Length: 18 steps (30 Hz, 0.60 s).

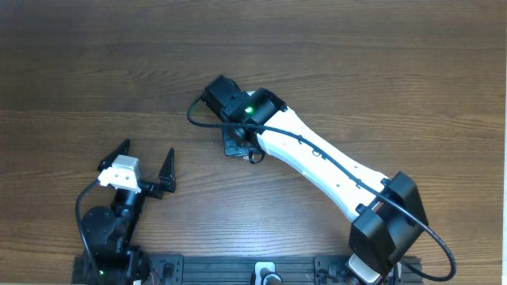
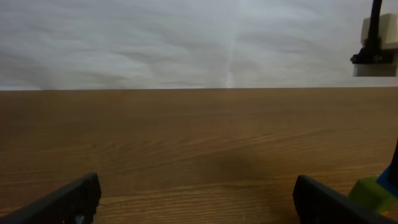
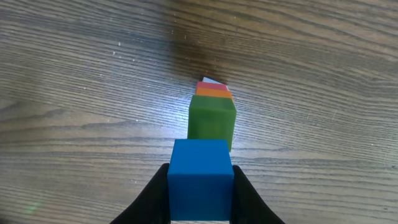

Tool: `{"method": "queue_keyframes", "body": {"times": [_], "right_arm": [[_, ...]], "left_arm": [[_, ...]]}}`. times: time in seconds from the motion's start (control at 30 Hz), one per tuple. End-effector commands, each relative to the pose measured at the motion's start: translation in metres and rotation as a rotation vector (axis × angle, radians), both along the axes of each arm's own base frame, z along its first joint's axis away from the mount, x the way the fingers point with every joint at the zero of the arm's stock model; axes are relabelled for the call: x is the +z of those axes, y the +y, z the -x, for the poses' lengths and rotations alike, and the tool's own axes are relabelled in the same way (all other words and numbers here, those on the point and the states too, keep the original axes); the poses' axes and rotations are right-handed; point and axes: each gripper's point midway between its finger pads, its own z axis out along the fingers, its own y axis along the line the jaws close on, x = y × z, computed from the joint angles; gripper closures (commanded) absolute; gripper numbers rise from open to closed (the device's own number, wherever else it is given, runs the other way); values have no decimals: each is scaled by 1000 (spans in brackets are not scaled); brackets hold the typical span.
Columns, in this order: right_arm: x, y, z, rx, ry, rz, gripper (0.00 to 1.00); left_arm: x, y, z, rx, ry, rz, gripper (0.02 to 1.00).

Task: Stack Cubes

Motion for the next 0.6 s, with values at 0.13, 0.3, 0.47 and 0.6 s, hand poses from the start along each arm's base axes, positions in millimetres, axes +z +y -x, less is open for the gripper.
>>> {"method": "queue_keyframes", "body": {"times": [0.13, 0.3, 0.47, 0.6], "right_arm": [[3, 0, -9, -22, -17, -8, 897], [3, -3, -14, -33, -25, -5, 897], [-1, -4, -17, -40, -22, -2, 895], [-2, -3, -18, -40, -23, -4, 897]], "left_arm": [[-1, -2, 1, -14, -4, -14, 20], [-1, -2, 1, -14, -4, -14, 23], [-1, -2, 1, -14, -4, -14, 18], [-1, -2, 1, -14, -4, -14, 20]]}}
